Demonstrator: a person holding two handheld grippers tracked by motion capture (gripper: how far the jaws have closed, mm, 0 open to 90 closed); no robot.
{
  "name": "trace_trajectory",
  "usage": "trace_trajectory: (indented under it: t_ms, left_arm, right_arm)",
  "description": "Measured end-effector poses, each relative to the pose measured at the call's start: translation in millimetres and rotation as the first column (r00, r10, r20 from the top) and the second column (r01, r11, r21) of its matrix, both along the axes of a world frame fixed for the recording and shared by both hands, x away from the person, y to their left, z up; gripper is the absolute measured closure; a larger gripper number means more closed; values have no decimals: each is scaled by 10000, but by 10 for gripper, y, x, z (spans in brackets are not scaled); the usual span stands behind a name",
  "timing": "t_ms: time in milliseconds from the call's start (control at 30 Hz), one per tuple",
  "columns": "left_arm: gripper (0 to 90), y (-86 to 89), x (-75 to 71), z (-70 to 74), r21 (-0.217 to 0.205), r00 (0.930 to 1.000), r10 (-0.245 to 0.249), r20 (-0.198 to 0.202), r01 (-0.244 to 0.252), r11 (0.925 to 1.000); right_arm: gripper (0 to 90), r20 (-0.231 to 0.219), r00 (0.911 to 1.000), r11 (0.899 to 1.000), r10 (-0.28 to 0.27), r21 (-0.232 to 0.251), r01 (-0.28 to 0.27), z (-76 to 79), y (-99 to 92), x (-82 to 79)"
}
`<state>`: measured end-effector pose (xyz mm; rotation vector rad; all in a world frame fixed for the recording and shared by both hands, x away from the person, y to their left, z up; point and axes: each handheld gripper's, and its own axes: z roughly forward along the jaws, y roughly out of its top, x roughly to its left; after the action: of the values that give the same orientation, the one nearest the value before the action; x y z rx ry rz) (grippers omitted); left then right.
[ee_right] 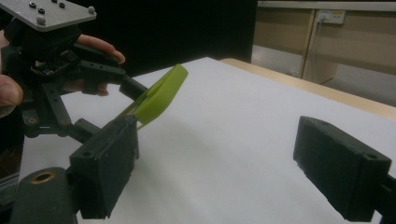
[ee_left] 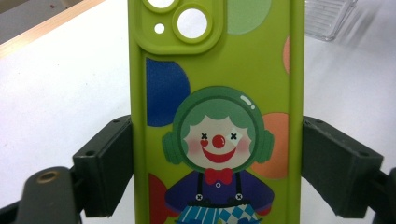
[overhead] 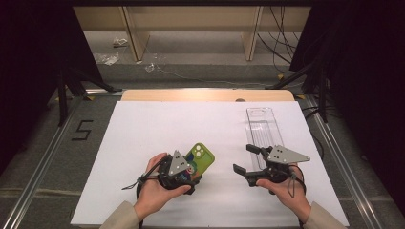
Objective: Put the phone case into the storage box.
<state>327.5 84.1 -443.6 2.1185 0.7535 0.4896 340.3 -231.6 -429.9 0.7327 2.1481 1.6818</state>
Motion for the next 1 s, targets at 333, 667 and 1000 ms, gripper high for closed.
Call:
trace_trajectory:
  t_ms: [333, 667, 1000]
  left_arm:
    - [162, -24, -11, -4, 37, 10000, -53, -6, 53, 10000]
    - [162, -50, -19, -10, 50, 9999, -111, 0, 111, 9999]
    - [162, -68, -24, -14, 60, 9999, -163, 6, 163, 9998]
  right_arm:
    - [153, -15, 10000, 10000, 34, -11, -34, -1, 22, 1]
    - [153, -1, 10000, 10000, 61, 11, -61, 0, 39, 2]
    - [152, -9, 10000, 10000, 89, -4, -89, 4, 53, 3]
